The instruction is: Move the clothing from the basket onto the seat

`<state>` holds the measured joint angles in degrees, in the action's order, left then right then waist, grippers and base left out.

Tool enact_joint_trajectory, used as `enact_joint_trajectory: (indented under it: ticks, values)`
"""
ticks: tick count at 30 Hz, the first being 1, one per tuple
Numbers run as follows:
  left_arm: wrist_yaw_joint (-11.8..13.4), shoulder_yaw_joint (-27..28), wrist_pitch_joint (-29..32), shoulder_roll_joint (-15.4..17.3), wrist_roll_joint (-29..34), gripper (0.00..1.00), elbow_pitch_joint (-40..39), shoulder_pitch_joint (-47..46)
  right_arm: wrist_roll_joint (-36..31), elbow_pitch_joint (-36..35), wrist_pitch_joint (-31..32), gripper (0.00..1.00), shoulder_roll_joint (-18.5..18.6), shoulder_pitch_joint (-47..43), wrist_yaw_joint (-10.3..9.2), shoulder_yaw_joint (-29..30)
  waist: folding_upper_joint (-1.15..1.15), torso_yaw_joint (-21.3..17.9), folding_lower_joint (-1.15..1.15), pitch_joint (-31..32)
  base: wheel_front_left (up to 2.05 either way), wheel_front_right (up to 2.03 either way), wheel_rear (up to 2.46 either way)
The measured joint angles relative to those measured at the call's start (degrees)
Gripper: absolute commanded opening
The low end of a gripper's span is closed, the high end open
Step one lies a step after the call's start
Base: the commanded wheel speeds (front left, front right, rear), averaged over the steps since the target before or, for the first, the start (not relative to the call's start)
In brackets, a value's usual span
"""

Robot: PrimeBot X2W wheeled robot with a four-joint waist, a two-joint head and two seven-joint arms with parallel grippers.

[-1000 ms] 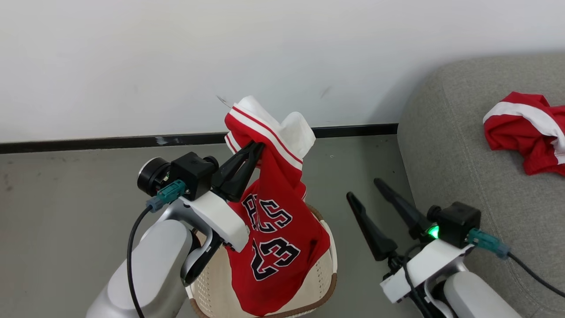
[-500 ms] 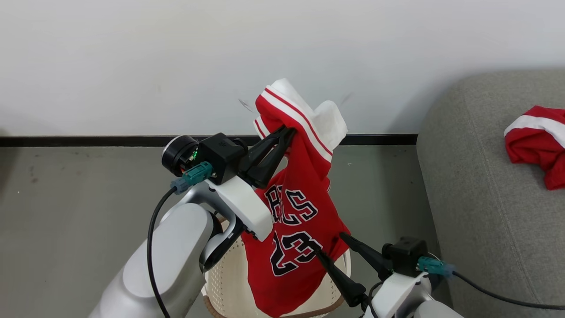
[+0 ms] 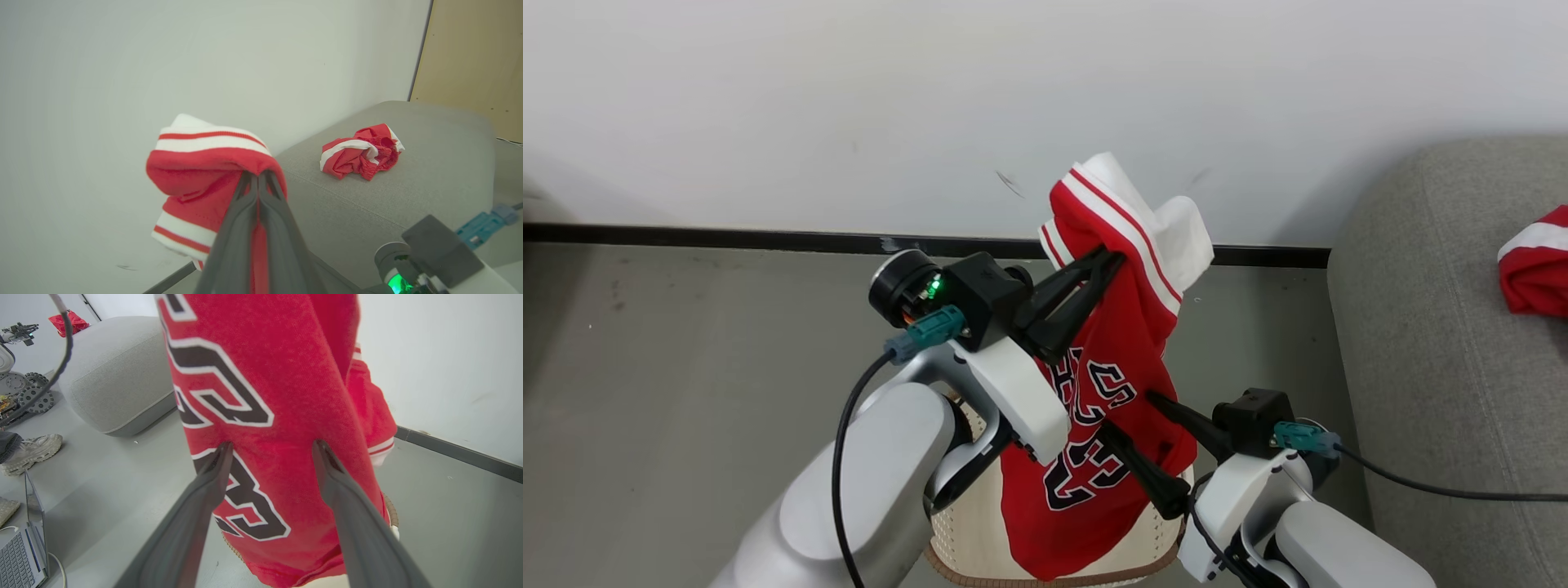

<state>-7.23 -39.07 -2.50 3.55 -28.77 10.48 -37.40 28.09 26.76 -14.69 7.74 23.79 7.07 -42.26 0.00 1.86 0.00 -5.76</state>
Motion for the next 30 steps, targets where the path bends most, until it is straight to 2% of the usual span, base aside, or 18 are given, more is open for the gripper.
enact_joint_trajectory:
  ticks: [8,16,17,18,19,20,21,23,30]
  values:
    - [0.0,-3.3,0.8,-0.3,-0.6,0.0,-1.1,-0.2,1.7,4.1,0.0,1.0,-0.8,2.8,0.0,-3.7,0.0,1.3,0.0,-0.2,0.0,0.0,0.0]
    - [0.0,-4.9,1.3,-0.5,-1.5,0.0,-1.5,-0.7,3.2,7.1,0.0,1.0,-1.4,6.1,0.0,-3.7,0.0,2.5,0.0,-0.4,0.0,0.0,0.0]
    - [0.0,-5.0,1.4,-0.5,-1.6,0.0,-1.5,-0.7,3.2,7.2,0.0,0.93,-1.5,6.4,0.0,-3.7,0.0,2.6,0.0,-0.5,0.0,0.0,0.0]
    - [0.0,-5.0,1.4,-0.5,-1.8,0.0,-1.5,-0.7,3.2,7.3,0.0,0.69,-1.5,6.7,0.0,-3.7,0.0,2.7,0.0,-0.5,0.0,0.0,0.0]
    - [0.0,-5.1,1.4,-0.5,-2.0,0.0,-1.5,-0.7,3.2,7.5,0.0,0.69,-1.6,7.0,0.0,-3.7,0.0,2.8,0.0,-0.5,0.0,0.0,0.0]
    - [0.0,-5.1,1.4,-0.5,-2.1,0.0,-1.6,-0.7,3.2,7.7,0.0,0.47,-1.7,7.3,0.0,-3.7,0.0,2.9,0.0,-0.6,0.0,0.0,0.0]
    - [0.0,-5.1,1.4,-0.5,-2.3,0.0,-1.6,-0.7,3.3,7.8,0.0,0.36,-1.7,7.4,0.0,-3.8,0.0,2.9,0.0,-0.6,0.0,0.0,0.0]
    - [0.0,-5.1,1.4,-0.5,-2.7,0.0,-1.6,-0.7,3.9,8.4,0.0,0.02,-1.7,7.8,0.0,-4.1,0.0,3.0,0.0,-0.7,0.0,0.0,0.0]
    - [0.0,-4.7,1.4,-0.5,-3.0,0.0,-1.5,-0.7,4.5,8.9,0.0,0.0,-1.9,8.4,0.0,-5.1,0.0,2.8,0.0,-0.8,0.0,0.0,0.0]
